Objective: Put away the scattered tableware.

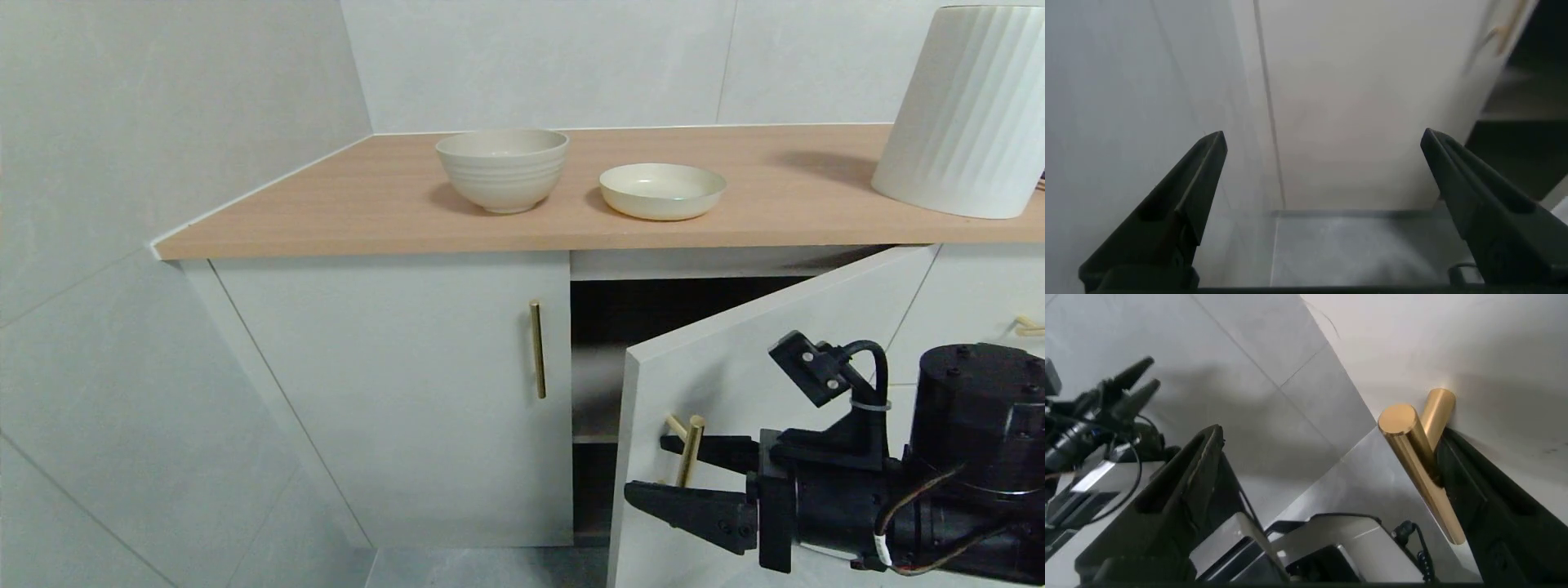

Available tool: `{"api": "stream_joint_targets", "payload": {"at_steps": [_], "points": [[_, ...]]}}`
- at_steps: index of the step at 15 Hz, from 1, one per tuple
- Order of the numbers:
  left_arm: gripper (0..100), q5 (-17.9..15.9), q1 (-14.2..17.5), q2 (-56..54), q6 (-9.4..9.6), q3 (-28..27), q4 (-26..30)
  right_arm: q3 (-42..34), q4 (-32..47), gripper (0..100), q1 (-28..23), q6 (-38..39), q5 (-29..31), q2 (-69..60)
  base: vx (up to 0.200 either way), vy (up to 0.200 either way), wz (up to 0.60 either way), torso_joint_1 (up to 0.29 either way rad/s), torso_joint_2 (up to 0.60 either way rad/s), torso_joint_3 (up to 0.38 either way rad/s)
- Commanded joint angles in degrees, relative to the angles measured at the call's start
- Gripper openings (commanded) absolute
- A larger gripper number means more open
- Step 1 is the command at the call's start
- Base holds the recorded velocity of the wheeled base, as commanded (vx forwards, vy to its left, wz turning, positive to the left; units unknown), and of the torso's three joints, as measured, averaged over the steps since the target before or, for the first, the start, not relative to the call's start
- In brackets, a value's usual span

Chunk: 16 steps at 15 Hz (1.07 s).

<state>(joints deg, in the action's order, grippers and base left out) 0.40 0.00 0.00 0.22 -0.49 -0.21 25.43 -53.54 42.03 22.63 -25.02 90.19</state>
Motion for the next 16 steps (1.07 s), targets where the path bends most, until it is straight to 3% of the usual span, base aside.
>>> {"api": "stream_joint_targets", "payload": {"at_steps": [1,2,3,4,5,7,10,11,12,13,16], "points": [[100,-2.6,0.0,0.0,-1.27,-6.0,0.4,-1.3,0.1,100,0.4,0.1,-0.3,-1.4,0.000,0.000,0.00,0.000,0.00,0.000],[100,-6.5,0.0,0.1,-3.30,-10.4,1.9,-1.6,0.1,100,0.4,0.1,-0.3,-1.6,0.000,0.000,0.00,0.000,0.00,0.000],[100,-12.5,-0.3,1.5,-4.61,-15.4,5.3,-2.0,0.1,100,0.4,0.1,-0.3,-1.7,0.000,0.000,0.00,0.000,0.00,0.000],[100,-15.7,-0.5,3.3,-4.88,-17.8,7.3,-2.1,0.1,100,0.4,0.1,-0.3,-1.8,0.000,0.000,0.00,0.000,0.00,0.000],[100,-22.6,-0.6,9.8,-4.97,-23.3,11.5,-2.2,0.1,100,0.4,0.1,-0.3,-1.9,0.000,0.000,0.00,0.000,0.00,0.000],[100,-29.7,-0.6,24.8,-4.88,-30.9,10.3,-2.3,0.1,100,0.6,0.1,-0.3,-2.8,0.000,0.000,0.00,0.000,0.00,0.000],[100,-35.2,-1.6,44.8,-3.30,-38.9,5.7,-2.4,0.1,100,0.6,0.1,-0.3,-4.2,0.000,0.000,0.00,0.000,0.00,0.000],[100,-36.4,-2.8,51.0,-3.03,-39.9,3.1,-2.4,0.2,100,0.6,0.1,-0.3,-4.8,0.000,0.000,0.00,0.000,0.00,0.000],[100,-37.1,-6.2,56.3,-3.21,-40.6,-0.2,-2.5,0.2,100,0.5,0.1,-0.3,-4.8,0.000,0.000,0.00,0.000,0.00,0.000],[100,-37.0,-10.2,61.7,-4.44,-40.2,-3.8,-2.5,0.2,100,0.6,0.1,-0.3,-4.8,0.000,0.000,0.00,0.000,0.00,0.000],[100,-37.0,-15.8,74.1,-9.01,-34.4,-14.2,-2.5,0.3,100,0.6,0.1,-0.3,-4.5,0.000,0.000,0.00,0.000,0.00,0.000]]}}
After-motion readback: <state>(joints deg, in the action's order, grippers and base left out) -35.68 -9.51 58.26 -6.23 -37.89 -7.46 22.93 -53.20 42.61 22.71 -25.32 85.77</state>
